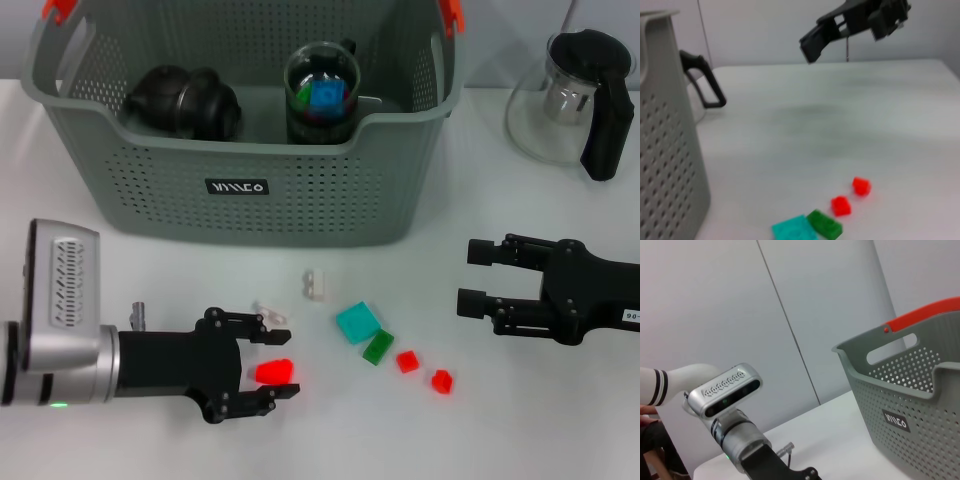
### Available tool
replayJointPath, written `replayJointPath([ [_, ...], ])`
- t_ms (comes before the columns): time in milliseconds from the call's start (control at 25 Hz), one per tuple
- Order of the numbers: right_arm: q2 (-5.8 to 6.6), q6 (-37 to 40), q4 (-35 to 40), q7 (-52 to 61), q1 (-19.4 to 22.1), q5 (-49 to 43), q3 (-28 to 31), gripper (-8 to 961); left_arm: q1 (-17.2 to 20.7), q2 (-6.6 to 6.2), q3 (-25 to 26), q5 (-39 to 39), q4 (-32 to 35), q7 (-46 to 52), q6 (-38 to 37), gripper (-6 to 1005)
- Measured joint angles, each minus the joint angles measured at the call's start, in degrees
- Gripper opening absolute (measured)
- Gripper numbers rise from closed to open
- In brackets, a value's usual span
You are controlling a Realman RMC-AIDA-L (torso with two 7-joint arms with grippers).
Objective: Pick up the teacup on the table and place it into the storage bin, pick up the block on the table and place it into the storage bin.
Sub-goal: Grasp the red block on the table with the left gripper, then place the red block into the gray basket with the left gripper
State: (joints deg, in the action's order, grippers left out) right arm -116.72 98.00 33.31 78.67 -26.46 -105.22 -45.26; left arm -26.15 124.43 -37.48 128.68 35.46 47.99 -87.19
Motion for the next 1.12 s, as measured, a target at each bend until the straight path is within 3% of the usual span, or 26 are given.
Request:
replayJointPath([
  [80,-0.01,0.00,0.00,0.00,0.00,-0.01,0.00,822,-0.16,0.01,-0.01,-0.01,-0.96,-0.50,2.23,569],
  [720,0.08,-0.08,0.00,0.00,0.13,0.01,0.08,822,-0.81,0.08,-0.76,0.26,-3.73,-1.93,7.32,565],
  [1040,0.06,-0.06,0.00,0.00,0.19,-0.07,0.08,822,-1.84,-0.15,-3.17,0.33,-3.40,3.80,8.99,276],
  [1120,0.07,-0.04,0.00,-0.01,0.19,-0.13,0.08,822,-1.85,-0.10,-3.78,0.31,-3.30,3.95,9.00,266],
])
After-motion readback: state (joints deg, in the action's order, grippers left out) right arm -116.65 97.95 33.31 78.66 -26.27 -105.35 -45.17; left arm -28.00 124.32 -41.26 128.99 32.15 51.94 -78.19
